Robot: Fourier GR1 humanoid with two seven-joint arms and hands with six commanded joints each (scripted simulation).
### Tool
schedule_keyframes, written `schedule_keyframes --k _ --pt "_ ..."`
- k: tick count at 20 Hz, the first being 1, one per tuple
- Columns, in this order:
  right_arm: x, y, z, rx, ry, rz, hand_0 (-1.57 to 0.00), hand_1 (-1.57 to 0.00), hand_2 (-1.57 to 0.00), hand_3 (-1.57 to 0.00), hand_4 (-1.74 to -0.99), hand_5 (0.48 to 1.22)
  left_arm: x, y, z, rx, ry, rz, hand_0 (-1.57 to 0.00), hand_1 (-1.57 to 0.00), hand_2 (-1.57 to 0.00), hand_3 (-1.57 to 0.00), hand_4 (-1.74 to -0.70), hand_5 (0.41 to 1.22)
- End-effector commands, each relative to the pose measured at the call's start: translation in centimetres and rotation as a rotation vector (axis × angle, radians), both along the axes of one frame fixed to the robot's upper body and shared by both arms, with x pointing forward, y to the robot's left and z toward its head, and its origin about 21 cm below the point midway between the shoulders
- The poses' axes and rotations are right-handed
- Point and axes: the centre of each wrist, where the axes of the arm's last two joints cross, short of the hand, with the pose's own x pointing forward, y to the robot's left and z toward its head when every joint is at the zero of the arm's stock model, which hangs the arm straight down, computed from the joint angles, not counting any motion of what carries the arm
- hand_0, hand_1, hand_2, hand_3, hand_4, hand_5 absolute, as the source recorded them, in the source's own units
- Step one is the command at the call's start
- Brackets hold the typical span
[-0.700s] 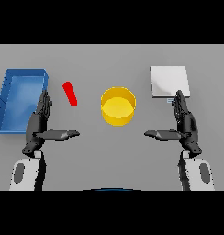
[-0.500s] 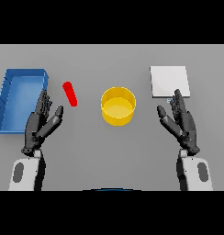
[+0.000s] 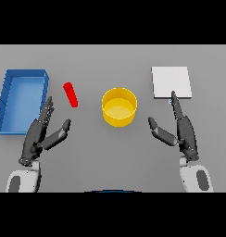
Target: Pick up the red beaker and tilt it to pour out 1 green nut into yellow bowl. Pick up the yellow bowl and place it on the metallic measuring scale.
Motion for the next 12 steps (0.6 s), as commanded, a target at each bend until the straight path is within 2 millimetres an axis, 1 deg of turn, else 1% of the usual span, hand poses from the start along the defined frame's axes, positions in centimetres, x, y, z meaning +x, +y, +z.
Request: schedule_keyframes --k 1,2,3,4,6,7,8,9,10,11,12 --pt "0.0 -0.2 0.1 -0.001 -0.003 0.005 0.00 0.00 0.00 0.00 -1.131 0.607 0.3 0.1 0.0 0.008 0.020 0.003 0.00 0.00 0.00 0.00 -1.14 0.650" --pt "0.1 -0.1 0.1 0.003 0.000 0.008 0.00 0.00 0.00 0.00 -1.147 0.614 0.9 0.0 0.0 0.008 0.033 0.002 0.00 0.00 0.00 0.00 -1.14 0.649" --pt "0.1 -0.1 0.1 0.008 -0.007 0.024 0.00 0.00 0.00 0.00 -1.163 0.624 1.7 -0.1 -0.5 0.017 0.050 0.004 0.00 0.00 0.00 0.00 -1.14 0.648" --pt "0.0 -0.5 0.2 0.028 -0.007 0.035 0.00 0.00 0.00 0.00 -1.180 0.627 2.1 0.2 -0.9 0.026 0.063 0.007 0.00 0.00 0.00 0.00 -1.14 0.647" --pt "-0.1 -0.2 0.0 0.045 0.010 0.036 0.00 0.00 0.00 0.00 -1.197 0.627 3.3 0.0 -1.6 0.019 0.089 0.007 0.00 0.00 0.00 0.00 -1.16 0.645" --pt "-0.1 -0.4 0.3 0.054 -0.004 0.042 0.00 0.00 0.00 0.00 -1.209 0.627 4.1 0.0 -2.1 0.017 0.089 -0.002 0.00 0.00 0.00 0.00 -1.17 0.648" --pt "-0.1 -0.1 0.3 0.053 -0.001 0.043 0.00 0.00 0.00 0.00 -1.215 0.628 4.9 0.2 -2.3 0.018 0.085 -0.003 0.00 0.00 0.00 0.00 -1.18 0.650" --pt "0.4 0.0 0.5 0.057 0.010 0.038 0.00 0.00 0.00 0.00 -1.219 0.626 5.9 0.0 -2.6 0.033 0.102 -0.001 0.00 0.00 0.00 0.00 -1.18 0.648" --pt "0.1 -0.3 0.3 0.056 0.007 0.032 0.00 0.00 0.00 0.00 -1.220 0.626 6.5 0.3 -2.9 0.043 0.101 0.002 0.00 0.00 0.00 0.00 -1.18 0.644" --pt "-0.3 -0.4 -0.1 0.057 0.011 0.036 0.00 0.00 0.00 0.00 -1.225 0.627 7.4 0.2 -3.0 0.046 0.105 0.001 0.00 0.00 0.00 0.00 -1.18 0.640" --pt "-0.1 -0.2 0.0 0.059 0.011 0.036 0.00 0.00 0.00 0.00 -1.229 0.626 8.0 0.2 -3.1 0.042 0.095 -0.011 0.00 0.00 0.00 0.00 -1.18 0.637"
